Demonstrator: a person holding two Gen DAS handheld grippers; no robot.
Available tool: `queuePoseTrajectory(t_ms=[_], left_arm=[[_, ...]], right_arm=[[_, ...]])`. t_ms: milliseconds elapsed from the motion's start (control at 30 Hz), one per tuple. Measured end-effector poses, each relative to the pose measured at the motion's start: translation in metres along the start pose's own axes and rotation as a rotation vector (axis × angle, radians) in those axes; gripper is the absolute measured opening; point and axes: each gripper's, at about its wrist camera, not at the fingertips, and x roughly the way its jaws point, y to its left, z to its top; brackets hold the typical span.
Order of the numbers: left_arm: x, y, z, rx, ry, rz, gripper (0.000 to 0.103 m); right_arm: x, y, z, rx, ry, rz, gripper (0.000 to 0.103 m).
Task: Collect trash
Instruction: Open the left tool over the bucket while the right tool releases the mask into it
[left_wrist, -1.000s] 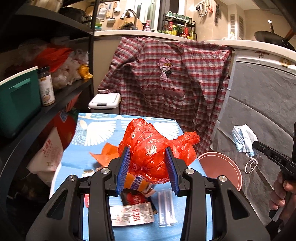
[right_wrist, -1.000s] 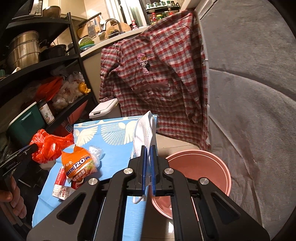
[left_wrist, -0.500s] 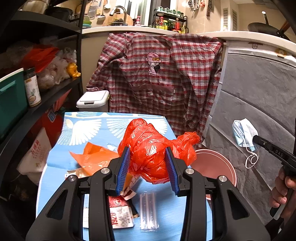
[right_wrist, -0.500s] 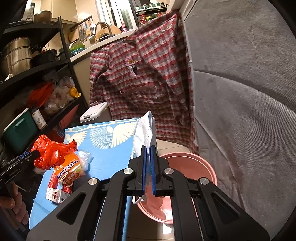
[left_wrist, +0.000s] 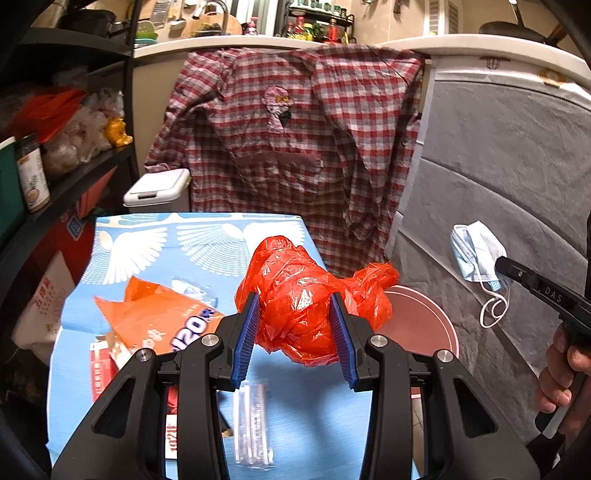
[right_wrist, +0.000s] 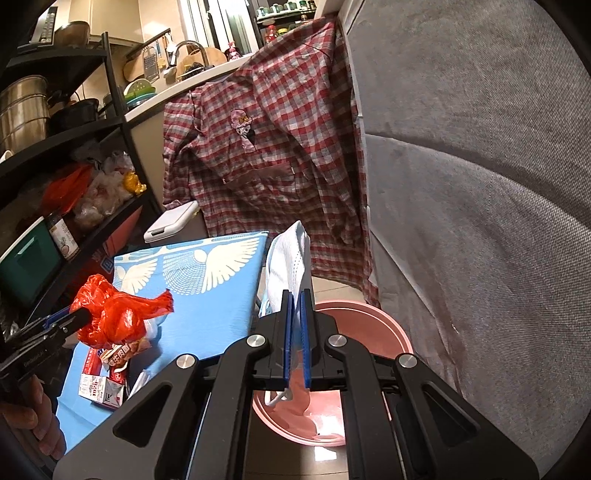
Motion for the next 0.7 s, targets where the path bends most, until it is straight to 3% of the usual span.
queuePoseTrajectory(t_ms=[700], left_arm=[[0.067,-0.062,-0.002,0.062,0.104,-0.119,0.038]], right_arm=[[0.019,-0.016,0.001,0.003,0.045,-0.056,0.005]])
